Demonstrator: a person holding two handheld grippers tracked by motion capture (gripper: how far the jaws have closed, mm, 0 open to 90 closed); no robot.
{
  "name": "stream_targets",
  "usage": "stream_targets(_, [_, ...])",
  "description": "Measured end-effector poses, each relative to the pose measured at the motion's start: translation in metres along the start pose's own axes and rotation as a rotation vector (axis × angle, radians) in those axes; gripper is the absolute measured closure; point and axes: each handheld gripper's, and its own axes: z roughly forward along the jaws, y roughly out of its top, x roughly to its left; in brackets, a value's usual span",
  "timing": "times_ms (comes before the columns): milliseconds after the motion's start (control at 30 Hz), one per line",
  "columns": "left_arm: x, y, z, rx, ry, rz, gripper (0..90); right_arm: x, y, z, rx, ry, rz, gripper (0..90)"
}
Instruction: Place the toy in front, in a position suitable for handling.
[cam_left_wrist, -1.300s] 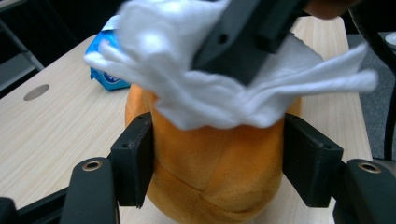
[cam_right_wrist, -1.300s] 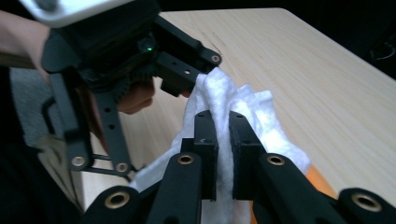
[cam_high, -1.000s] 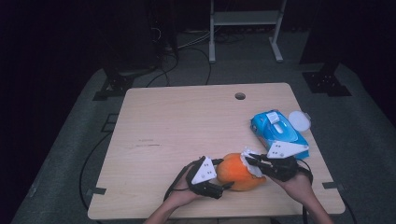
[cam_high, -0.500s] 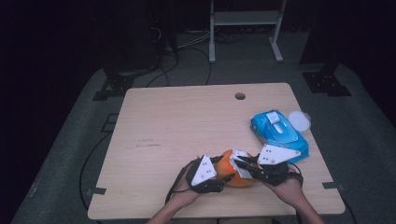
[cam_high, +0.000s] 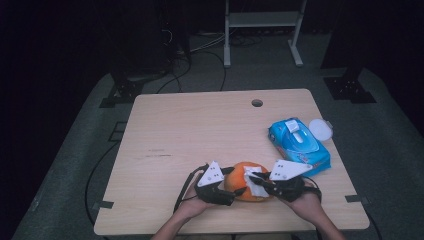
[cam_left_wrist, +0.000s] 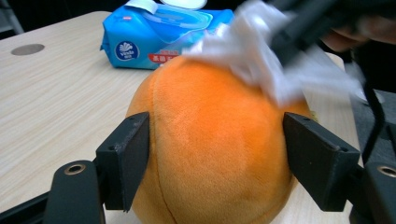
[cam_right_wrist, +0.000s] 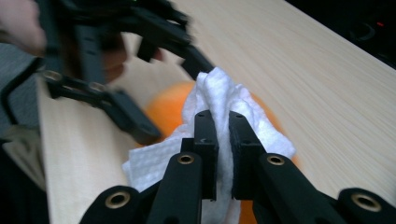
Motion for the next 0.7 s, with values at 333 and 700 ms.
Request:
stream_targets(333, [0.001,-0.001,0.01,0.03,-0.012,-0.066,10.6,0.002,-0.002,0.0,-0.015,0.028,0.029,82.7])
stream_targets(700, [-0.007,0.002,0.004,-0.003,0.137,0.062,30.7,-0.011,-0.007,-0.001,-0.014,-0.042,0.045,82.8])
